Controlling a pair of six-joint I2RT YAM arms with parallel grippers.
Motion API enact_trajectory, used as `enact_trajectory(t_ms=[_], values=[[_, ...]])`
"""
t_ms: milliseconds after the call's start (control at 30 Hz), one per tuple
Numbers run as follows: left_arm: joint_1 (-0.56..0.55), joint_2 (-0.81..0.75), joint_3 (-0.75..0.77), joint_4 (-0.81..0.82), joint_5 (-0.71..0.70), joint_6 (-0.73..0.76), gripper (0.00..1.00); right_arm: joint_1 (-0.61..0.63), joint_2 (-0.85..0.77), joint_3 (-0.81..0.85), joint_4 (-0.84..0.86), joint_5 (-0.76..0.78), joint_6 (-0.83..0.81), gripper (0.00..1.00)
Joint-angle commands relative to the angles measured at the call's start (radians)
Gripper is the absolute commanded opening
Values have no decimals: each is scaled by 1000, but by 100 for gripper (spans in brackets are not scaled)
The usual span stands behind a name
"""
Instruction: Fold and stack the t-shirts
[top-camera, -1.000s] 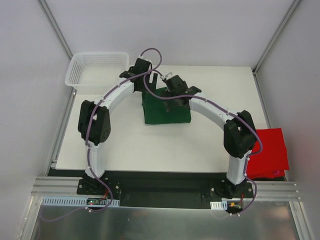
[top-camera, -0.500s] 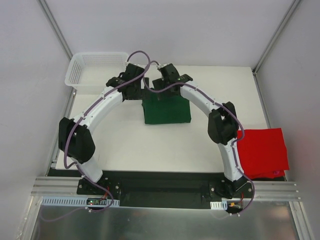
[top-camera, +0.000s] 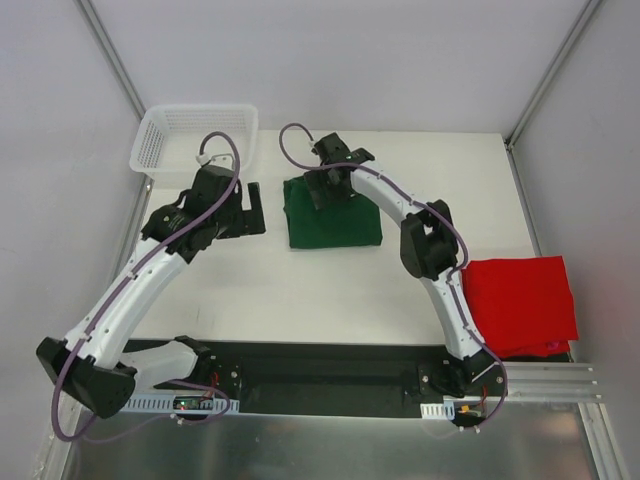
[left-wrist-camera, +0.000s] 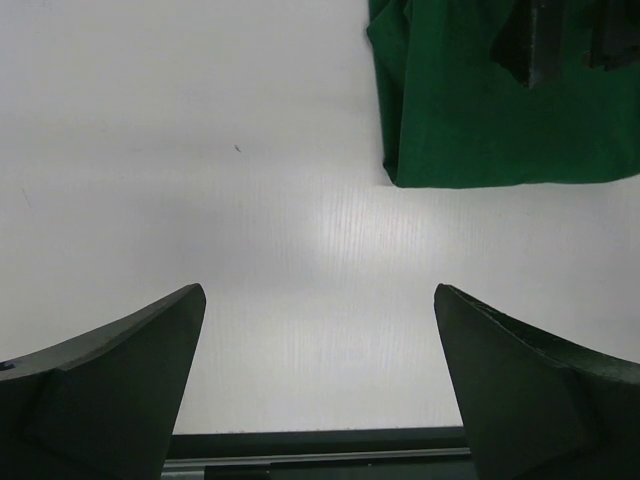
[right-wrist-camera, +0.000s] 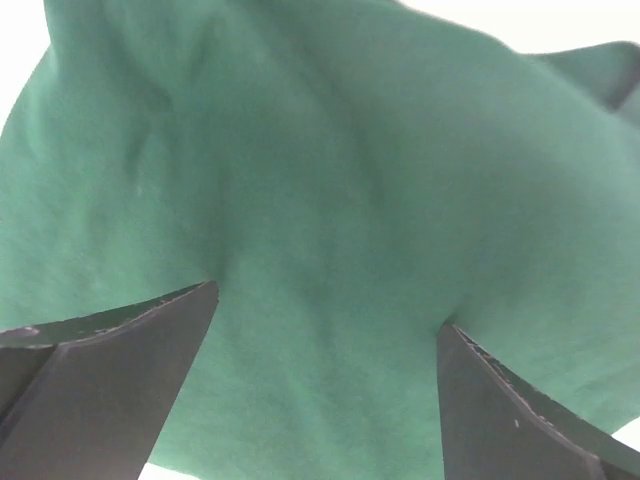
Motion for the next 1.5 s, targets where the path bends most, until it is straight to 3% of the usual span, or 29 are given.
enact_trajectory(t_ms=[0, 300, 467, 1067, 1233, 1467], values=[[-7, -108, -36, -28, 70, -34, 99, 29, 17, 56, -89, 33, -55, 96], [-6, -229, -67, -25, 169, -7, 99, 82, 104, 95, -192, 145, -161, 96], [-6, -269, -79, -25, 153, 4, 99, 109, 95, 37, -251, 178, -187, 96], [-6, -334, -168, 0, 130, 22, 99, 224, -222, -536, -250, 118, -126, 96], [-7, -341, -183, 1, 130, 29, 99, 247, -397, -583, -205, 141, -67, 96], [-7, -279, -220, 9, 108, 4, 99, 287, -459, -523, -198, 205, -38, 96]])
